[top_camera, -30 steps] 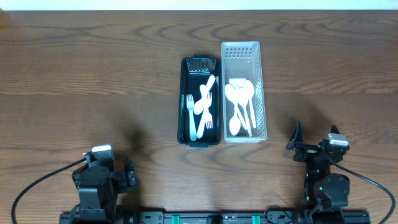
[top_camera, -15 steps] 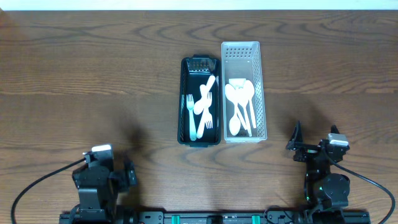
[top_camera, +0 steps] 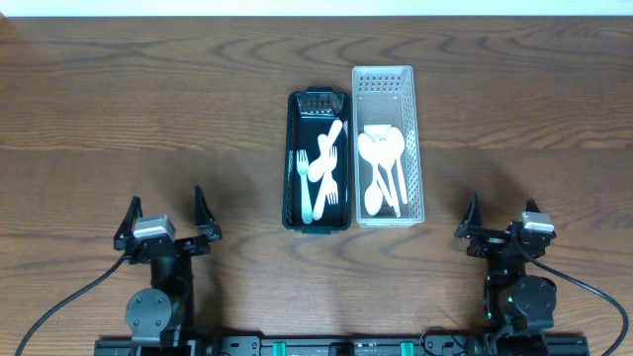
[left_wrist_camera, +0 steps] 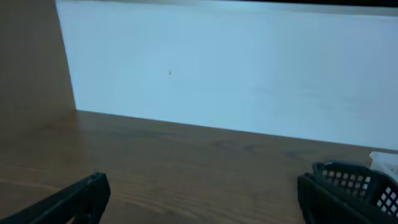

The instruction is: Pack container

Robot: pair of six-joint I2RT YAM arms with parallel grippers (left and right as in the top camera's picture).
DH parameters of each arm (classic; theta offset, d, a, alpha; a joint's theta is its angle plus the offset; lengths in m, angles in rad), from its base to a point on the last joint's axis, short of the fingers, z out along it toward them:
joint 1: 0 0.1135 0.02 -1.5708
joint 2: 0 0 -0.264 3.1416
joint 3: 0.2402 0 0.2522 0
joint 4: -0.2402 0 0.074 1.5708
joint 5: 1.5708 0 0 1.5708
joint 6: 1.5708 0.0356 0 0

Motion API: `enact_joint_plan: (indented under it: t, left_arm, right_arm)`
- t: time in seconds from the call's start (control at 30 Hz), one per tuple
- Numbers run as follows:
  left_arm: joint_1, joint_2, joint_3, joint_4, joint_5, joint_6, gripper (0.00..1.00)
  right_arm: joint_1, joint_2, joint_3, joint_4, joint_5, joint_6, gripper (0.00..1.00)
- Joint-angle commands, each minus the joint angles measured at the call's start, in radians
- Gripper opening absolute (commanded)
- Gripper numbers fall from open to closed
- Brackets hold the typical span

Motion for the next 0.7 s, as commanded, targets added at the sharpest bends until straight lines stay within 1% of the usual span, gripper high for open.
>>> enact_joint_plan:
  t: [0.0,0.2,0.33,0.47,0.67]
  left_arm:
    - [-0.012,-0.009,-0.024,0.018,0.019,0.007,0.98]
    - [-0.012,-0.009,-0.109,0.012,0.082,0.005,0.98]
    - [-0.011,-0.009,-0.106,-0.132,0.116,-0.009,0.98]
    - [-0.012,-0.008,-0.106,-0.125,0.125,-0.096,0.98]
    - [-0.012,0.000,-0.106,-0.125,0.123,-0.095,0.98]
  right_arm:
    - [-0.005,-0.006,-0.005,0.000,0.003,0.015,0.99]
    - [-0.005,-0.006,-0.005,0.000,0.003,0.015,0.99]
    - [-0.005,-0.006,-0.005,0.000,0.003,0.015,0.99]
    - [-0.005,-0.006,-0.005,0.000,0.003,0.015,0.99]
    - [-0.005,-0.006,-0.005,0.000,0.003,0.015,0.99]
